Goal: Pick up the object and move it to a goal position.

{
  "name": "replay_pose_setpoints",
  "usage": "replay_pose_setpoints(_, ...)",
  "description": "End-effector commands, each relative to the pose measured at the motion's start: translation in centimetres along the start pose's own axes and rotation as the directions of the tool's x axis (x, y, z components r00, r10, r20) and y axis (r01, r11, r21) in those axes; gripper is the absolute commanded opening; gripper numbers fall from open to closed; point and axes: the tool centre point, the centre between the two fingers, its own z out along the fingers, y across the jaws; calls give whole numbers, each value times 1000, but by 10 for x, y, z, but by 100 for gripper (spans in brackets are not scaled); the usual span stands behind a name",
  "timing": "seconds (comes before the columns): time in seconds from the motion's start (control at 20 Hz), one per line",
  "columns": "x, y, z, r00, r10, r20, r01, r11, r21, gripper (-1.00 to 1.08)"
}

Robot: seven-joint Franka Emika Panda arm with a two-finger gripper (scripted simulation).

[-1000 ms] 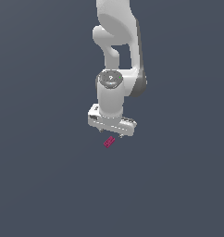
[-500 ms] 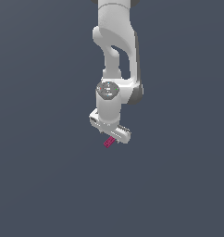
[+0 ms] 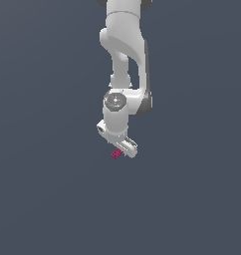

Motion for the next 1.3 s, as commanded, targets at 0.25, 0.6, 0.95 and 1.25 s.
replay_pose_setpoints(0.25, 0, 0, 6, 1000, 4, 0, -4, 1000, 0, 100)
replay_pose_setpoints(0.6, -1, 1, 37, 1000, 8, 0, -8, 1000, 0, 100)
replay_pose_setpoints(0.95, 0, 0, 51, 1000, 9, 0, -9, 1000, 0, 100)
replay_pose_setpoints(1.25, 0, 0, 51, 1000, 9, 0, -9, 1000, 0, -100)
